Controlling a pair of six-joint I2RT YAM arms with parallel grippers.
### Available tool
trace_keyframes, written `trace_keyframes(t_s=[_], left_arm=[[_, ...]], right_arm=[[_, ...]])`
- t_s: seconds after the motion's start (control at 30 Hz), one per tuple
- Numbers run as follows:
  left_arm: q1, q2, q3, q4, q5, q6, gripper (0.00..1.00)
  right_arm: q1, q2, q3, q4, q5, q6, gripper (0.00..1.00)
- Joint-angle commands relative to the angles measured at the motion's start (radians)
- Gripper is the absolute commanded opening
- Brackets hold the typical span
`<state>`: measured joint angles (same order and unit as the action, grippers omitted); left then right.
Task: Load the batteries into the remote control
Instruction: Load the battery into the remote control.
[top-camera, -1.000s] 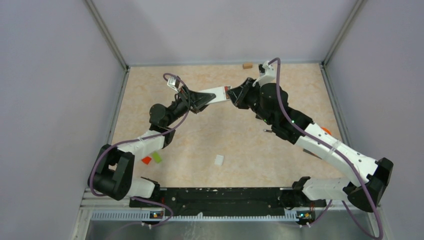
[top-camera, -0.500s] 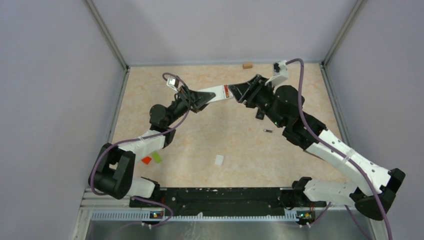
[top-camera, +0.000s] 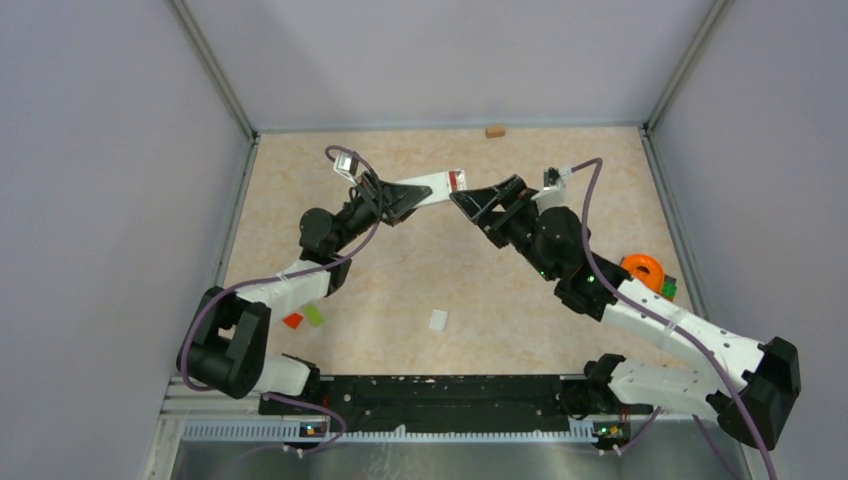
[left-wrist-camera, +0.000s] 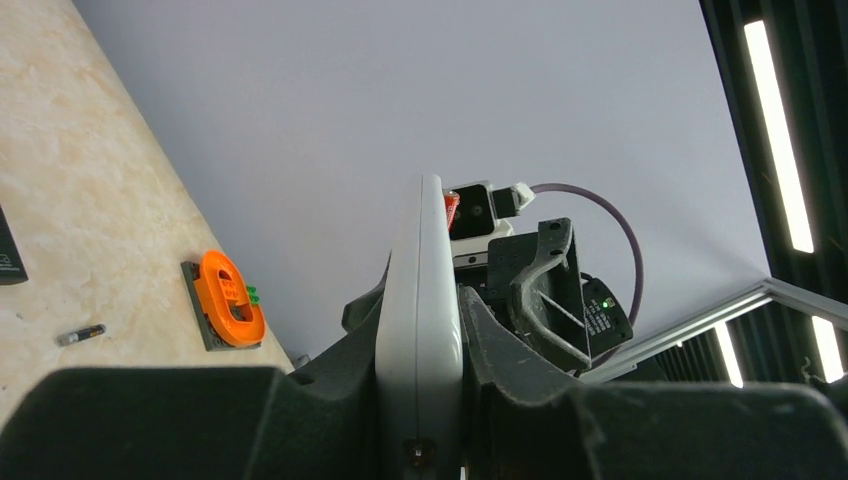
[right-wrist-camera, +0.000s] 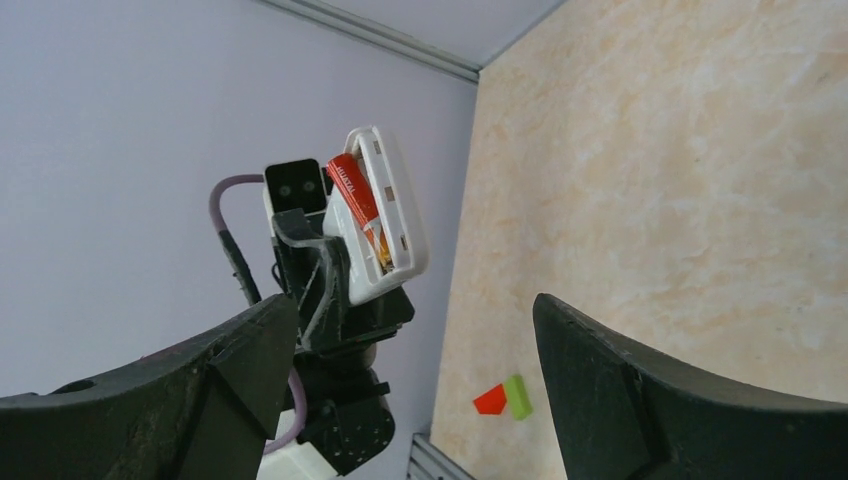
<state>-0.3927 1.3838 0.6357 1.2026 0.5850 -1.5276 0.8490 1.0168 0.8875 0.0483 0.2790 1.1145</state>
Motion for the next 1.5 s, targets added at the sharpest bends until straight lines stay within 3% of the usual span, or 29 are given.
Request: trace_keyframes(t_s=[0.0, 0.87, 1.47], left_arm=[[-0.002, -0.029, 0.035, 0.033, 0.010, 0.044, 0.00], [-0.006, -0.046, -0.011, 0.146, 0.062, 0.096, 0.00], [-0.018, -0.037, 0.000, 0.148, 0.071, 0.141, 0.00]], right_arm=[[0.007, 0.002, -0.059, 0.314, -0.013, 0.127, 0.89], [-0.070, 0.105, -0.056, 0.403, -0.076, 0.336, 0.86], [-0.097, 0.135, -0.059, 0.415, -0.148, 0.394, 0.49]])
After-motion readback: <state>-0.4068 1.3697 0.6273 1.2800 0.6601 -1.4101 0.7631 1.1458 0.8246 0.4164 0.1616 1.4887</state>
